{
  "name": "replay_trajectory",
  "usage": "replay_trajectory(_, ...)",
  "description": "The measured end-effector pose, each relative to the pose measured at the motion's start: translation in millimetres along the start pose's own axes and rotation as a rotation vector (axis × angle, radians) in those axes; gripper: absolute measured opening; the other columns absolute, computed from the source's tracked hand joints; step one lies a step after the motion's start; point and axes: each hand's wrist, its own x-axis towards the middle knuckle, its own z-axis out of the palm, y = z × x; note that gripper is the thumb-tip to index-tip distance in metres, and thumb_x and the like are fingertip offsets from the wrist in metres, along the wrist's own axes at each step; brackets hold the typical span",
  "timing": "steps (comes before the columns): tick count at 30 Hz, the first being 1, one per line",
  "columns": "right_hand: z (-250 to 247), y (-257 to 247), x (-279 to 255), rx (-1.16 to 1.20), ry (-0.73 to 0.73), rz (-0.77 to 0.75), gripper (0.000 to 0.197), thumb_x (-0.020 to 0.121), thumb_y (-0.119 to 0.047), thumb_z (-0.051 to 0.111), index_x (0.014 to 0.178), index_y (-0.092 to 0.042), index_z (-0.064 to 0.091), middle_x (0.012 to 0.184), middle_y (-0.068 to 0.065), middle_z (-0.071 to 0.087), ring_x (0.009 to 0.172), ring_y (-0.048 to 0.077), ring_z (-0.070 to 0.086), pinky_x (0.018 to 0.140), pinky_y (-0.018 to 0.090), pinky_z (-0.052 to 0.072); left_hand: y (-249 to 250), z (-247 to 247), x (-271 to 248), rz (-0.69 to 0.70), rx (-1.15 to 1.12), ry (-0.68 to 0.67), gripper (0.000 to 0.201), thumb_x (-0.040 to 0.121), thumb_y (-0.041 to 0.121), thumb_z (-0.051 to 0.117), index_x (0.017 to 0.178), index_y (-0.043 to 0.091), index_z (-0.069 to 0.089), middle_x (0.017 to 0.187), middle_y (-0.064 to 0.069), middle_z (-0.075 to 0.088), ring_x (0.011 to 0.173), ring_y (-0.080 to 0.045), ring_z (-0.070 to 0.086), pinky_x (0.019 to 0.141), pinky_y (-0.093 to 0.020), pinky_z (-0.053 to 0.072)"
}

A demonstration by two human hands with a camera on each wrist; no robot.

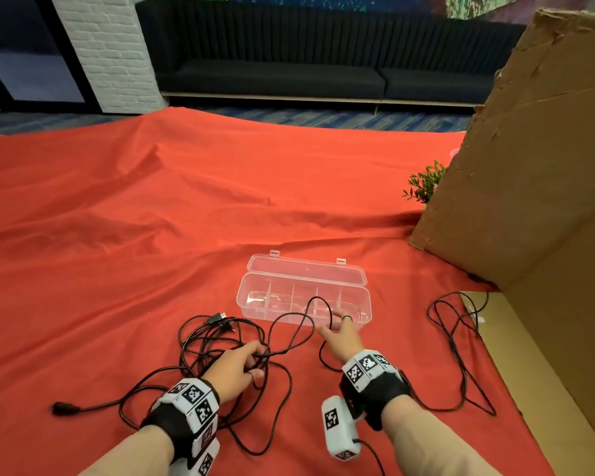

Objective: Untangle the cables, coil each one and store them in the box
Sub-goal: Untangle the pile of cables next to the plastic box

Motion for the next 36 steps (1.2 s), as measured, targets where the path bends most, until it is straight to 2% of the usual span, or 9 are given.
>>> replay_trajectory(3,-2.6,-8.1,-0.9,0.201,0.048,-0.074,0.014,0.095,-0.021,0.049,0.101,-0.009,0.054,0.065,-0.004,0.049,0.051,0.011,0.047,0.052,0.023,0.038,-2.4,-3.0,-4.1,0.025,-0.063,0.027,0.03,0.086,0.018,0.061,0.085,0.038,0.039,0.07,0.01,0.045,0.053,-0.004,0.038,0.056,-0.013,0.032)
replay_trajectory(7,-38.8,-35.4,-14.9,0.263,0.234,-0.338,0.037,0.096,-0.031,0.046,0.062,-0.017,0.044,0.05,-0.006,0.031,0.04,0.006,0.032,0.05,0.025,0.031,-4.9,-11.4,-5.8,-0.016,-0.155,0.065,0.029,0.086,0.027,0.063,0.076,0.031,0.036,0.06,0.009,0.052,0.052,-0.001,0.044,0.056,-0.015,0.035)
replay_trajectory(15,-165.8,-69.4,-32.6,0.707,0.791,-0.498,0.036,0.099,-0.028,0.038,0.064,-0.023,0.03,0.052,-0.008,0.031,0.035,0.0,0.032,0.031,0.016,0.025,-36.1,-28.7,-0.9,-0.035,-0.305,-0.045,0.023,0.08,0.026,0.07,0.075,0.022,0.049,0.057,0.01,0.05,0.051,-0.005,0.041,0.059,-0.026,0.037)
replay_trajectory(19,-196.2,-62.2,-41.0,0.811,0.926,-0.481,0.029,0.098,-0.029,0.036,0.07,-0.025,0.037,0.071,-0.005,0.05,0.062,0.003,0.057,0.045,0.021,0.046,-43.6,-32.4,0.5,-0.098,-0.313,-0.009,0.018,0.09,0.027,0.059,0.073,0.019,0.057,0.058,0.011,0.049,0.05,-0.004,0.04,0.057,-0.024,0.033)
replay_trajectory(21,-194.7,-56.2,-40.9,1.059,0.771,-0.427,0.023,0.098,-0.026,0.034,0.076,-0.024,0.041,0.079,-0.004,0.058,0.074,0.012,0.064,0.059,0.03,0.056,-38.3,-34.2,0.4,-0.132,-0.324,0.02,0.024,0.092,0.029,0.054,0.07,0.018,0.057,0.053,0.009,0.044,0.047,-0.007,0.036,0.05,-0.021,0.03)
replay_trajectory(24,-177.9,-53.9,-43.3,1.294,0.451,-0.369,0.03,0.097,-0.023,0.036,0.069,-0.021,0.049,0.056,-0.004,0.052,0.042,0.011,0.051,0.059,0.03,0.055,-23.8,-34.2,0.1,-0.118,-0.416,0.065,0.025,0.094,0.028,0.052,0.072,0.016,0.055,0.049,0.01,0.039,0.039,-0.004,0.032,0.043,-0.018,0.026)
replay_trajectory(29,-93.1,-38.0,-43.0,0.317,-0.063,-0.314,0.01,0.095,-0.025,0.05,0.101,-0.019,0.044,0.085,0.002,0.059,0.03,0.0,0.036,0.031,0.014,0.029,-5.2,-27.8,0.5,-0.077,-0.551,0.199,0.017,0.093,0.025,0.053,0.082,0.014,0.059,0.054,0.014,0.054,0.045,0.002,0.041,0.05,-0.016,0.031)
replay_trajectory(33,-11.3,-17.8,-38.0,-0.179,-0.451,-0.208,0.079,0.082,-0.061,0.049,0.145,-0.025,0.016,0.126,-0.001,0.052,0.104,0.001,0.058,0.086,0.014,0.043,-2.8,-20.9,-0.2,-0.062,-0.586,0.181,0.016,0.088,0.033,0.061,0.073,0.028,0.056,0.046,0.019,0.053,0.05,0.0,0.041,0.054,-0.024,0.032)
replay_trajectory(36,21.7,-9.9,-32.3,-0.26,-0.511,-0.07,0.064,0.086,-0.05,0.057,0.135,-0.017,0.031,0.102,0.003,0.059,0.044,-0.008,0.05,0.042,0.002,0.033,-5.8,-17.1,-1.2,-0.031,-0.519,0.171,0.025,0.078,0.047,0.064,0.07,0.026,0.054,0.052,0.023,0.054,0.051,0.004,0.046,0.062,-0.024,0.035)
